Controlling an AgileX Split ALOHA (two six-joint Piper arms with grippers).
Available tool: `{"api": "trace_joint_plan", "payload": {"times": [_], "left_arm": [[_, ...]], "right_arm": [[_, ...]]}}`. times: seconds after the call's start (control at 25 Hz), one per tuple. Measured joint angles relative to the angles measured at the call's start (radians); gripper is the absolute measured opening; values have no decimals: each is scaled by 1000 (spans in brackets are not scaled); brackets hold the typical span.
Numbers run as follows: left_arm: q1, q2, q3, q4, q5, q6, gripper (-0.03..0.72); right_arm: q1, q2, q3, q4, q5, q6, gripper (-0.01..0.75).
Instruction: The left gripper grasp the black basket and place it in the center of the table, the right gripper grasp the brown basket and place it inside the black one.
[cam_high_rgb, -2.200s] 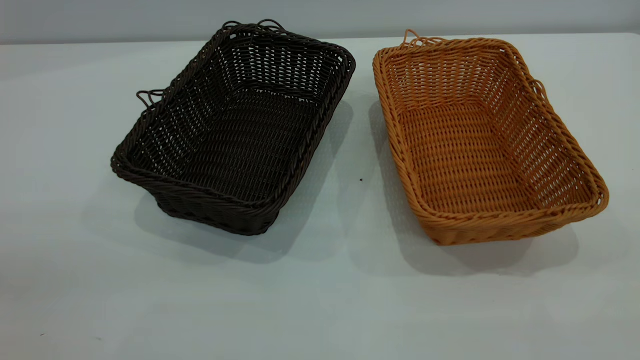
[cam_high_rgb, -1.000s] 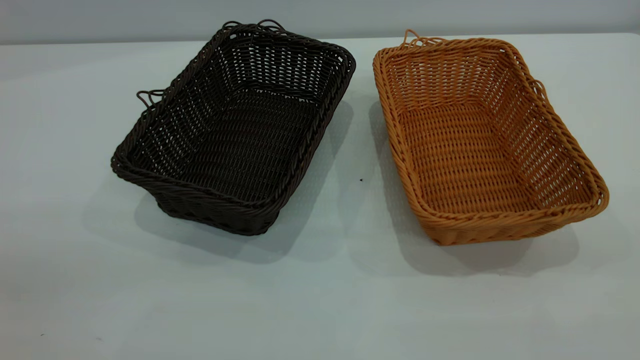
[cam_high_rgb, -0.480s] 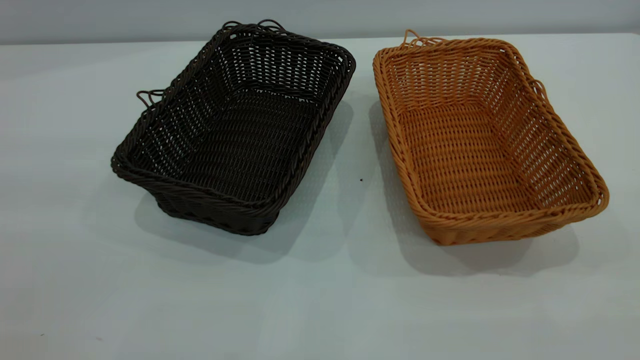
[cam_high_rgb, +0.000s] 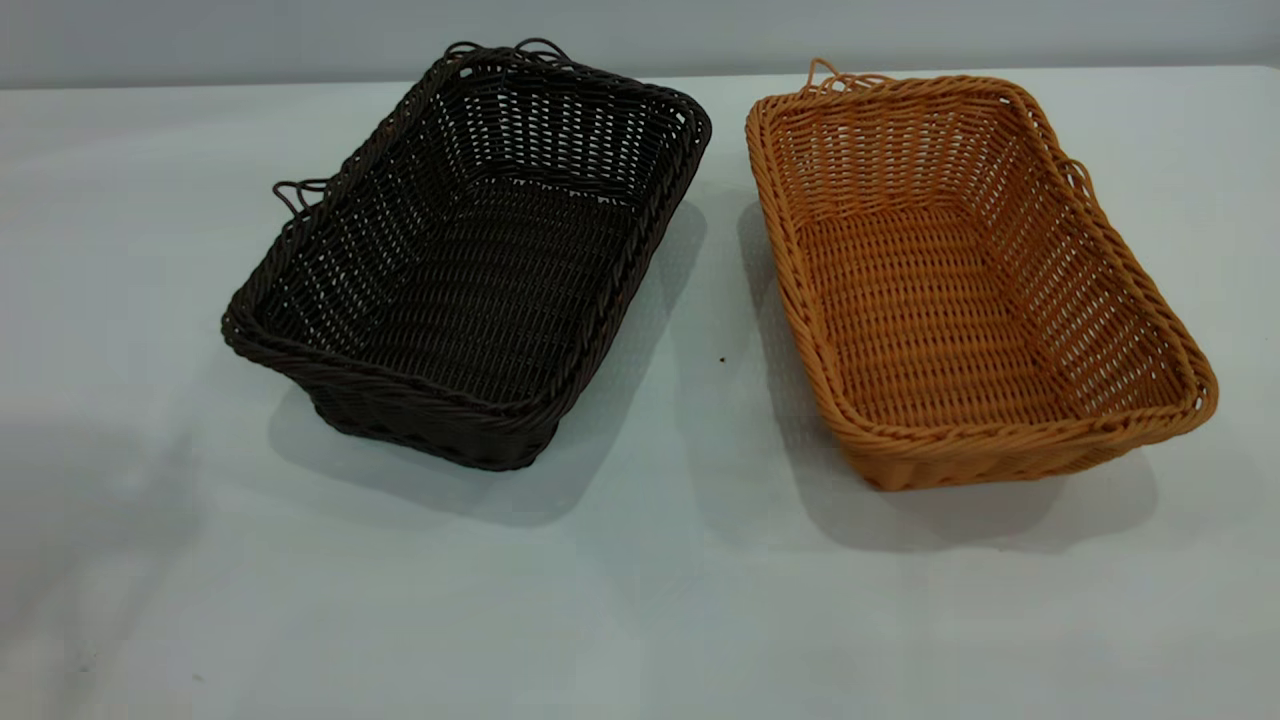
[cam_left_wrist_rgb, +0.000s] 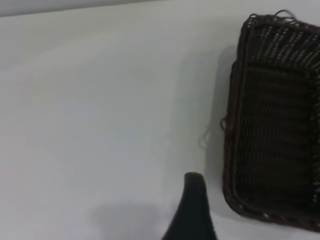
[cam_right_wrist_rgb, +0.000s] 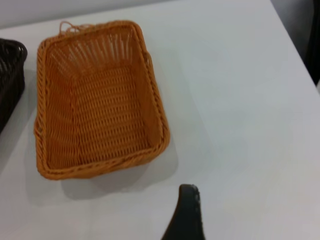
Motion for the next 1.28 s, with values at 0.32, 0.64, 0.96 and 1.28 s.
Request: {"api": "trace_joint_plan", "payload": {"times": [0.32,0.64,0.96,1.28], "left_arm": [[-111,496,-200,-1,-125,32,568],[-114,875,-377,-7,-147,33,568],[-144,1035,-460,-45,-198,34,568],[-146,1108,-467,-54,-261,44,496]], "right_arm": [[0,227,-67,23,-22,99,584],[0,563,-86,200,-123,103,583],[0,937,-86,440,-234,-59,583],[5,1238,-91,667,-276,-212,583]]}}
